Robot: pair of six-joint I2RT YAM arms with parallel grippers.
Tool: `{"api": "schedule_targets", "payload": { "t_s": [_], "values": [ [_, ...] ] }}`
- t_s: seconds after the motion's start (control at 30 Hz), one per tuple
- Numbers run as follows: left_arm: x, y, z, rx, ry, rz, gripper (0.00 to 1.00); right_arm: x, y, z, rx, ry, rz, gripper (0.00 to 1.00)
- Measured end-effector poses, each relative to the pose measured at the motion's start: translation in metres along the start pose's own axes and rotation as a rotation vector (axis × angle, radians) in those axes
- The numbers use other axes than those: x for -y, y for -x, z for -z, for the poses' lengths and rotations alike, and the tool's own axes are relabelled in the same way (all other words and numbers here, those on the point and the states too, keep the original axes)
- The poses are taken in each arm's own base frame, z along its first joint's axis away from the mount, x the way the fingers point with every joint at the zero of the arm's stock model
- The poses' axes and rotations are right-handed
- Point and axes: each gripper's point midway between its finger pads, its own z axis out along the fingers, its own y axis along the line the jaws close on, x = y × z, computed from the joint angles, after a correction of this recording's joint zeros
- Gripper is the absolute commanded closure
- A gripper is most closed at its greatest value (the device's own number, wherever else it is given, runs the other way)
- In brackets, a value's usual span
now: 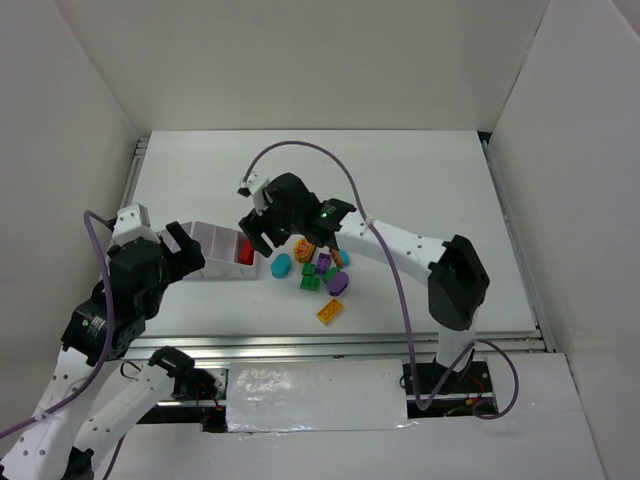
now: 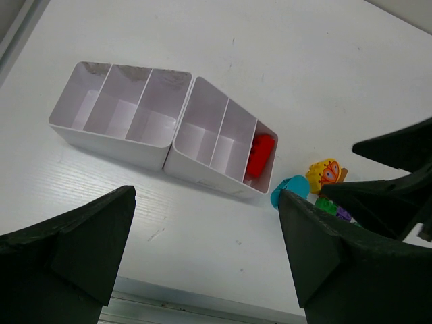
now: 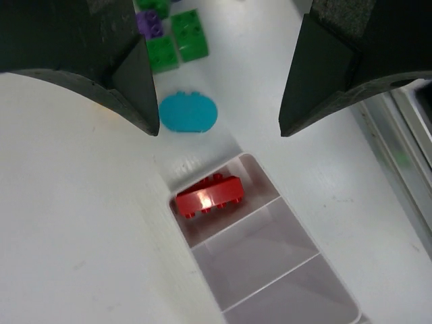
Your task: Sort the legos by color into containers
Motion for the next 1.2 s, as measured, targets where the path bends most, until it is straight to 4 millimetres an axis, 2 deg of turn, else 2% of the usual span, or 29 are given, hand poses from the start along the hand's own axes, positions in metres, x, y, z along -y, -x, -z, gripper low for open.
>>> {"api": "schedule_targets", "payload": {
  "t_s": [0.1,0.17,0.27,0.4,0.47,0.5,0.7,1.2],
  "values": [
    [-0.001,0.001,0.000,0.003,0.002,0.003,0.00,0.006,0.000,0.019,0.000,-0.092,-0.183,0.23],
    [-0.001,0.000,-0.001,0.001,0.003,0.003,0.00,0.010,-0.009,0.023,-0.022,-0.145,-0.308,0.22],
    [-0.001,-0.001,-0.002,-0.006,0.004,0.002,0.01,0.011,-0.046,0.021,-0.097,-0.229,-0.489,0.16],
    [-0.001,-0.002,-0.003,-0.012,0.001,-0.008,0.00,0.009,-0.115,0.023,-0.225,-0.382,-0.627,0.15],
    [-0.001,-0.003,-0.003,-0.015,-0.001,-0.012,0.01,0.006,-0.137,0.026,-0.262,-0.456,-0.667,0.15],
    [0.000,-0.004,-0.003,-0.017,-0.003,-0.014,0.00,0.004,-0.142,0.028,-0.269,-0.484,-0.681,0.15],
    [0.001,-0.006,-0.004,-0.025,-0.010,-0.016,0.00,0.004,-0.143,0.026,-0.220,-0.574,-0.788,0.17],
    [0.001,-0.006,-0.002,-0.022,-0.020,-0.012,0.00,0.020,-0.177,0.014,-0.214,-0.742,-0.890,0.20]
  ]
}}
